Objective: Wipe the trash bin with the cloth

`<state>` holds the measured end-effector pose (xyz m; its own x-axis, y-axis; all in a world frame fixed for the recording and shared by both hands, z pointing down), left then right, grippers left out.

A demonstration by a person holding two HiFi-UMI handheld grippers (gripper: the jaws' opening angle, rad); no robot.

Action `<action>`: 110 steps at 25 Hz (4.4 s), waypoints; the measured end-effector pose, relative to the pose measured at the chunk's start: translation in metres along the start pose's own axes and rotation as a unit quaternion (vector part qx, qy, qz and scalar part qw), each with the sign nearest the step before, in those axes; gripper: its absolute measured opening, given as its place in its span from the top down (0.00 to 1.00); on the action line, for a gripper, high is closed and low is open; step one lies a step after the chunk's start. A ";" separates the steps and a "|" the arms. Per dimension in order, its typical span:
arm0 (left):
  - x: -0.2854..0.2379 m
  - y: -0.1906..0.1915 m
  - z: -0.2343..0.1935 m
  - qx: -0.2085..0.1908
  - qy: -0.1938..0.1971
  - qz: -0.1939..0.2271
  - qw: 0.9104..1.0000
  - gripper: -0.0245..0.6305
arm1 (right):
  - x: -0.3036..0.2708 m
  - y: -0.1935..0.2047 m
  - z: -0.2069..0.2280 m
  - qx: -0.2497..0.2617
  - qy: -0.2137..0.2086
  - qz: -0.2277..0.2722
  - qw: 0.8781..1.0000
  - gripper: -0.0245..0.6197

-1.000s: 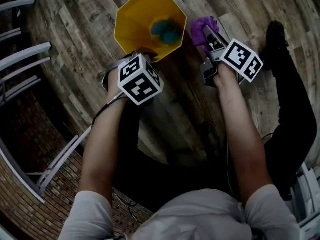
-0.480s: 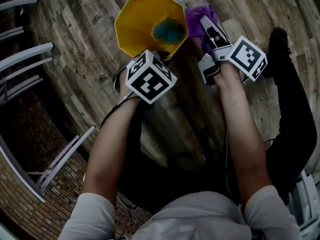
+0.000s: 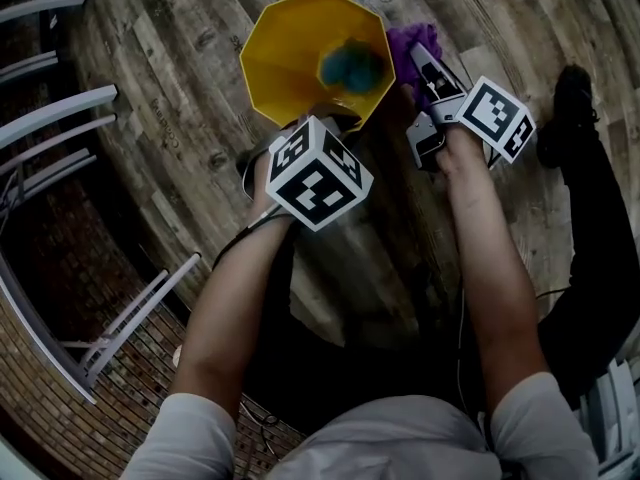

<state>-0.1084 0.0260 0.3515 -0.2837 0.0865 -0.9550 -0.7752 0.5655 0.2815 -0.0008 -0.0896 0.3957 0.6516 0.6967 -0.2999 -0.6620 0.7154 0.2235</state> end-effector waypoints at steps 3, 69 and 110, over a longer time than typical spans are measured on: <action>0.002 0.000 0.001 -0.001 0.001 0.001 1.000 0.89 | -0.007 0.005 0.014 0.012 0.015 -0.013 1.000 0.78; 0.003 0.008 -0.013 0.025 -0.044 -0.043 0.998 0.91 | 0.033 -0.014 0.026 -0.052 0.034 0.086 0.994 0.78; 0.000 -0.008 -0.015 0.048 -0.054 -0.024 0.997 0.92 | -0.027 0.028 0.088 -0.001 0.088 -0.010 0.996 0.78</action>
<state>-0.1107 0.0089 0.3506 -0.1813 0.1432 -0.9730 -0.7266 0.6472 0.2306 -0.0041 -0.0837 0.4917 0.5900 0.6625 -0.4615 -0.6507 0.7285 0.2140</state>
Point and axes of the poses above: the fingertips, and each gripper's own axes: x backward along the fingers, z to its right, y out of its underside, the point moved 3 cm from there along x, backward along the fingers, and after that the axes turned 3 degrees about -y, right-handed, at the moved point
